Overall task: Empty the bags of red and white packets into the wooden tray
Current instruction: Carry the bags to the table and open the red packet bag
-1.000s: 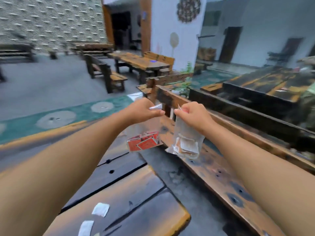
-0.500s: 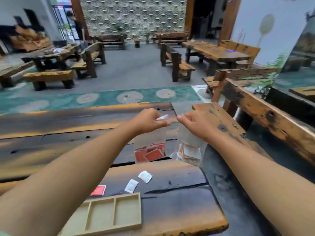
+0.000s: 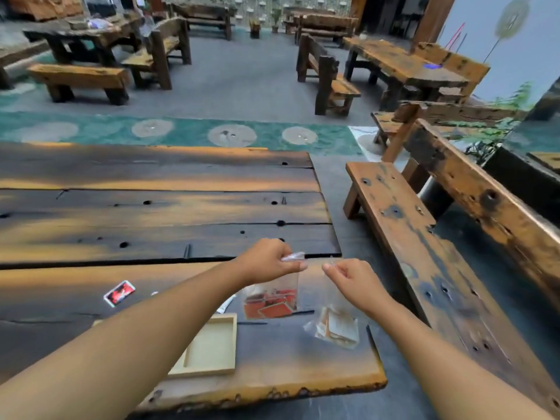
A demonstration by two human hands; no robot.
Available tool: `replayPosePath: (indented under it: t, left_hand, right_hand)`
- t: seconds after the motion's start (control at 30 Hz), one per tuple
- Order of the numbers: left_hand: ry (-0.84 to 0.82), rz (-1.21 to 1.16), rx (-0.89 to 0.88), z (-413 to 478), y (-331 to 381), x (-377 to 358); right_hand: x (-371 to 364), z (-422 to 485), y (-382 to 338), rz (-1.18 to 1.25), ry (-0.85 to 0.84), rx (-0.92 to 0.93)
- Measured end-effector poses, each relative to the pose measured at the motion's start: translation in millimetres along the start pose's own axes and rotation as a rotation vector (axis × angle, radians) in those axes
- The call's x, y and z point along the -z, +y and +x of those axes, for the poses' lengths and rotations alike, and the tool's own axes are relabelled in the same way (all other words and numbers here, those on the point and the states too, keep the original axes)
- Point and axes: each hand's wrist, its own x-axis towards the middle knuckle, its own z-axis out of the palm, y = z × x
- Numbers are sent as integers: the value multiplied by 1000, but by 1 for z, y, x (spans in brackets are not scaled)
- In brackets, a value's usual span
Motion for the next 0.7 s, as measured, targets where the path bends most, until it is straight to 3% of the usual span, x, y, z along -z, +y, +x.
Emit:
replayPosePath:
  t: [0.37, 0.57, 0.7]
  left_hand:
    - [-17, -199, 294, -21, -21, -106]
    - [-208, -252, 360, -12, -34, -130]
    - [-241, -208, 369, 5, -49, -139]
  right_hand:
    - [-56, -13, 58, 181, -253, 57]
    - [-81, -3, 84, 151, -374, 61]
    - [-94, 17, 96, 108, -409, 26]
